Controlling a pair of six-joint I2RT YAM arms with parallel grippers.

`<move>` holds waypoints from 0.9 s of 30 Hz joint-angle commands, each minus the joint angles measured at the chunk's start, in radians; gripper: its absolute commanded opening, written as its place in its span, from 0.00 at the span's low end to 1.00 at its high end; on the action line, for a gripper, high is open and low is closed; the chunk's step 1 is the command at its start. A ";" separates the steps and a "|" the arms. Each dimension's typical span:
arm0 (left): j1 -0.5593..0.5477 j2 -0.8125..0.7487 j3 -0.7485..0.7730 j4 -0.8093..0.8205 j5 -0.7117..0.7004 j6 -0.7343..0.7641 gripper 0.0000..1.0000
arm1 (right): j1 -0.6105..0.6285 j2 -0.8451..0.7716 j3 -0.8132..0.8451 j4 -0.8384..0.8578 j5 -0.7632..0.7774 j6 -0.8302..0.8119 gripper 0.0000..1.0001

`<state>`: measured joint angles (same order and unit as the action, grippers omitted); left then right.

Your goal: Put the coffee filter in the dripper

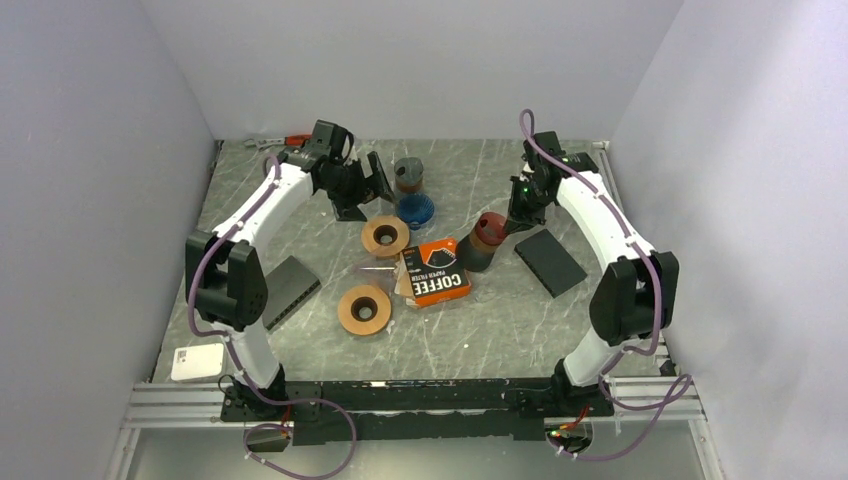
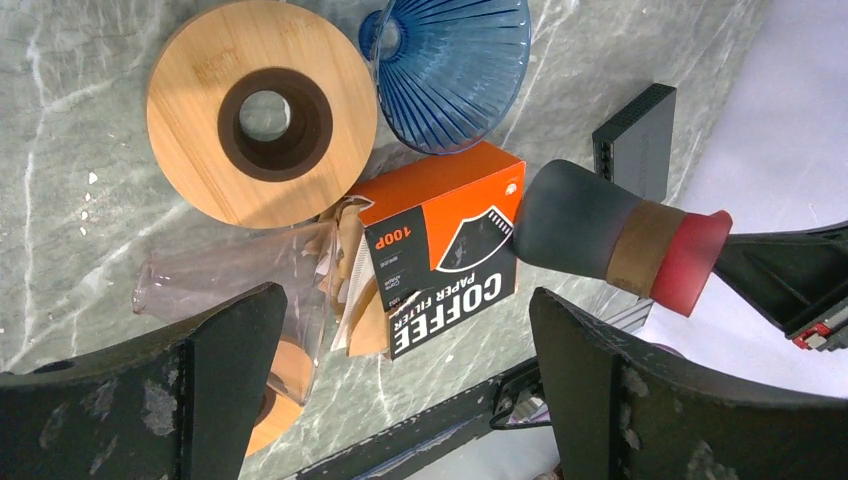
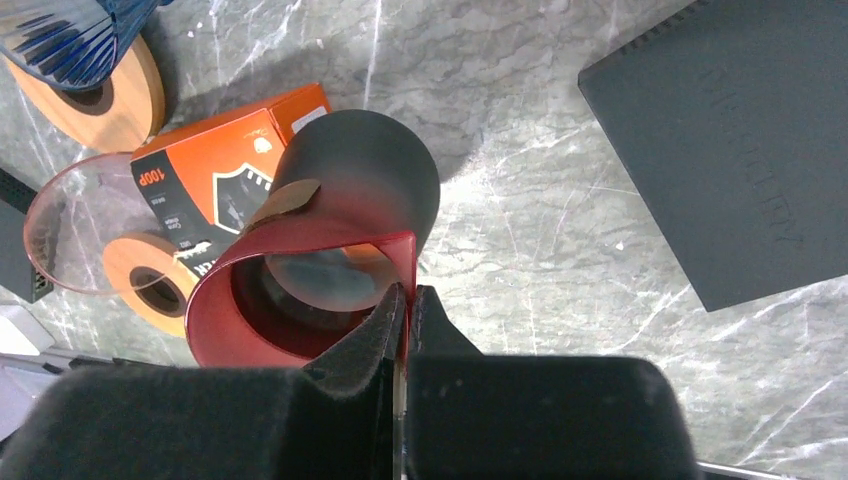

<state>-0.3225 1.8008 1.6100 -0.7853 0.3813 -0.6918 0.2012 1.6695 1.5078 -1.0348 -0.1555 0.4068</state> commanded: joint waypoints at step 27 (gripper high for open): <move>0.004 -0.228 -0.217 -0.163 -0.090 0.024 0.99 | 0.057 -0.107 -0.145 0.222 0.149 -0.093 0.05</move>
<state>-0.3222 1.6344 1.4273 -0.9089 0.3233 -0.6655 0.2321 1.5856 1.3670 -0.9142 -0.0425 0.3580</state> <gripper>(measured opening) 0.989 0.021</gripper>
